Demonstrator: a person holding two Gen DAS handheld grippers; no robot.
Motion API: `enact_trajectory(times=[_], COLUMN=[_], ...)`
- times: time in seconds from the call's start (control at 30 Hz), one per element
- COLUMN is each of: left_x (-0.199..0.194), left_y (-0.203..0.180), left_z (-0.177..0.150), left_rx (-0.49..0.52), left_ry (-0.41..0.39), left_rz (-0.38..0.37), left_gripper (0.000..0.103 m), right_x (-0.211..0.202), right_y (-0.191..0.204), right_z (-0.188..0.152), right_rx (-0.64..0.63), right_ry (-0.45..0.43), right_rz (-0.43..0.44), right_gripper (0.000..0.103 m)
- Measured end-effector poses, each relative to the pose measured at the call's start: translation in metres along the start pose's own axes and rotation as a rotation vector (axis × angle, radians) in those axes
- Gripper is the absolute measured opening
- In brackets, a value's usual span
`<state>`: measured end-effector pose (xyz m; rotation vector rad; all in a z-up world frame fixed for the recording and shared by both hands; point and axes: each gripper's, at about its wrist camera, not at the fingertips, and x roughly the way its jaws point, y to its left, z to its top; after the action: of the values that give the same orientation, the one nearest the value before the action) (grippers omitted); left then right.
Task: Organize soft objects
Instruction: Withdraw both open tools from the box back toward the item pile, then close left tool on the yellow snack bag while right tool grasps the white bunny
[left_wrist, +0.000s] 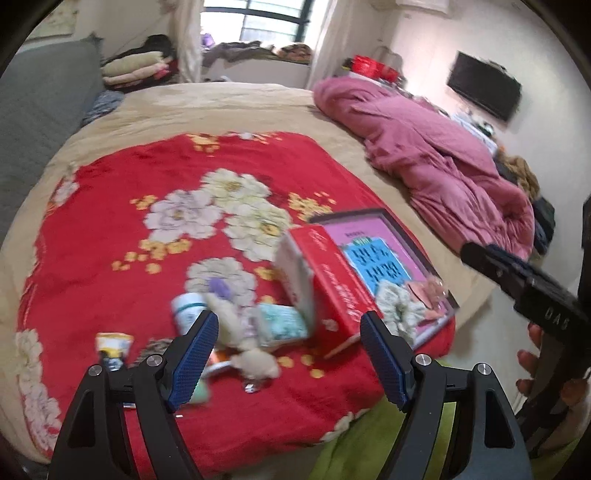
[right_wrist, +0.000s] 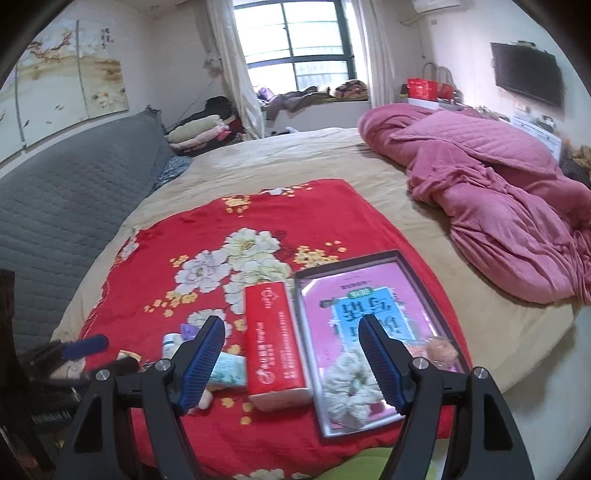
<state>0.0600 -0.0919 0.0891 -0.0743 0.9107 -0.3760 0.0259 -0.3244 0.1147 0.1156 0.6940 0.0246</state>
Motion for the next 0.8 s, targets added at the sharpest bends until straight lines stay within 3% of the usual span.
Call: enact_trajectory(times=[0.43,0.8], left_x=[-0.036,-0.028], left_y=[0.106,0.144], left_z=[-0.012,-0.039], left_rx=[-0.196,-0.256], left_ry=[-0.038,0.008], left_rz=[0.107,0.117], left_gripper=[0.08,0.08], right_x=[0.017,0.036], right_y=[0.055,0.089], right_z=[-0.006,-0.017], right_rx=[-0.092,-0.158], right_ry=[0.036,0.091], right_rz=[0.083,0.124], right_gripper=[0.075,0.075])
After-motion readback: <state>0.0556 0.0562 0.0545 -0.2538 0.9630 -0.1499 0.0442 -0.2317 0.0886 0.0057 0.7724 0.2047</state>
